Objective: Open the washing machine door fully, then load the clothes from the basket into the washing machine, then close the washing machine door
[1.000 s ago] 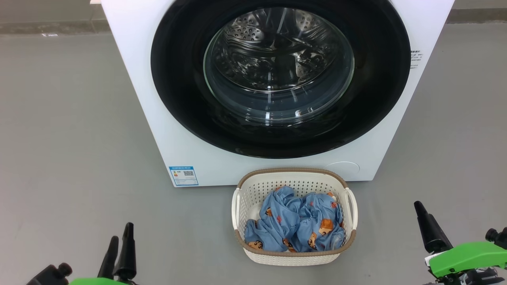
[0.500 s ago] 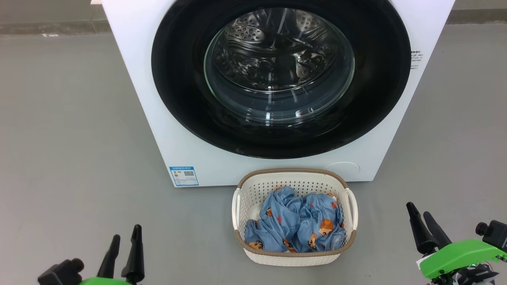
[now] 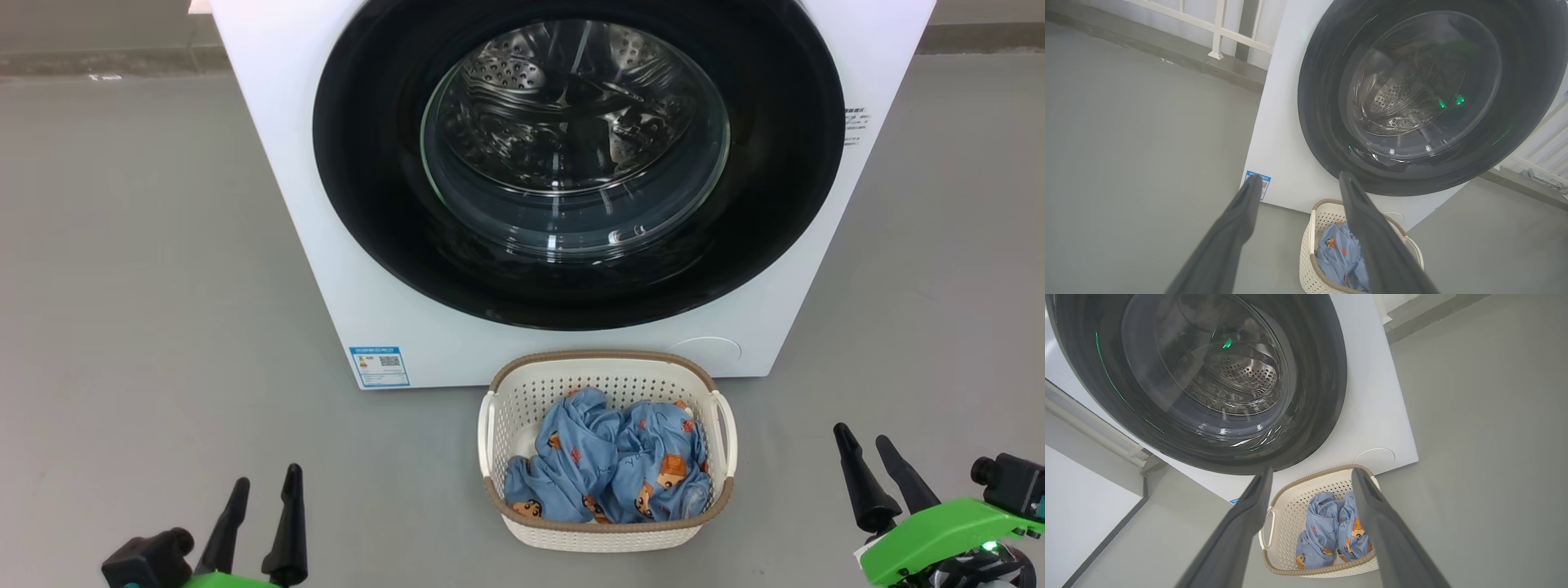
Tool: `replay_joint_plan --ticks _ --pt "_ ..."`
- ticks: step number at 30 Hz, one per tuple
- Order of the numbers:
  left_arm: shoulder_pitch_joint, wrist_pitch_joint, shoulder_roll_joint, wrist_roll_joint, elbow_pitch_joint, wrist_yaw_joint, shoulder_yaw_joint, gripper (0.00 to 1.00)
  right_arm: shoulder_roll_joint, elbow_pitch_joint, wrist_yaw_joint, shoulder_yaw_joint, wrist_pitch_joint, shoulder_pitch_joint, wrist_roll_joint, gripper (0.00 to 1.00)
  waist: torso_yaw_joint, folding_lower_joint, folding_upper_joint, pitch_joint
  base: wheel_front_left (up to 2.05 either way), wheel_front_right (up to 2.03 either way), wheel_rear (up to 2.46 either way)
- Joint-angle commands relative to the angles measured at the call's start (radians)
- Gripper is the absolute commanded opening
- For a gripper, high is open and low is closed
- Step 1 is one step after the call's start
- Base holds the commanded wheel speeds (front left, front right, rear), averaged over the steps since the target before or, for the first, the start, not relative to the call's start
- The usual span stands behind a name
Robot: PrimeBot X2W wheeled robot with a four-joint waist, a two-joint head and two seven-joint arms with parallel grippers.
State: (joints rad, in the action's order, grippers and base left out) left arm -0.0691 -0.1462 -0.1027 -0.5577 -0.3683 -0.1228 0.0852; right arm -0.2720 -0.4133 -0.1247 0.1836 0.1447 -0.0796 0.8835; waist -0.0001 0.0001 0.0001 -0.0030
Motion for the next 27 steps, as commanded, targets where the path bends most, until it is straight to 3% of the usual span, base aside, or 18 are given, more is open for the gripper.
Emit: replay_joint_plan --ticks 1,27 --pt "-0.051 -0.014 -0.021 0.03 0.013 -0.002 -0.021 1.0 -0.031 0.017 -0.004 0.017 0.016 -0.052 -0.028 1.0 -0.001 0.0 -0.0001 -0.001 0.0 0.0 0.0" --pt "-0.069 -0.087 -0.027 0.29 -0.023 -0.006 -0.037 1.0 -0.088 -0.002 -0.006 0.062 0.089 -0.05 -0.214 1.0 -0.008 0.0 -0.0001 -0.009 0.0 0.0 0.0"
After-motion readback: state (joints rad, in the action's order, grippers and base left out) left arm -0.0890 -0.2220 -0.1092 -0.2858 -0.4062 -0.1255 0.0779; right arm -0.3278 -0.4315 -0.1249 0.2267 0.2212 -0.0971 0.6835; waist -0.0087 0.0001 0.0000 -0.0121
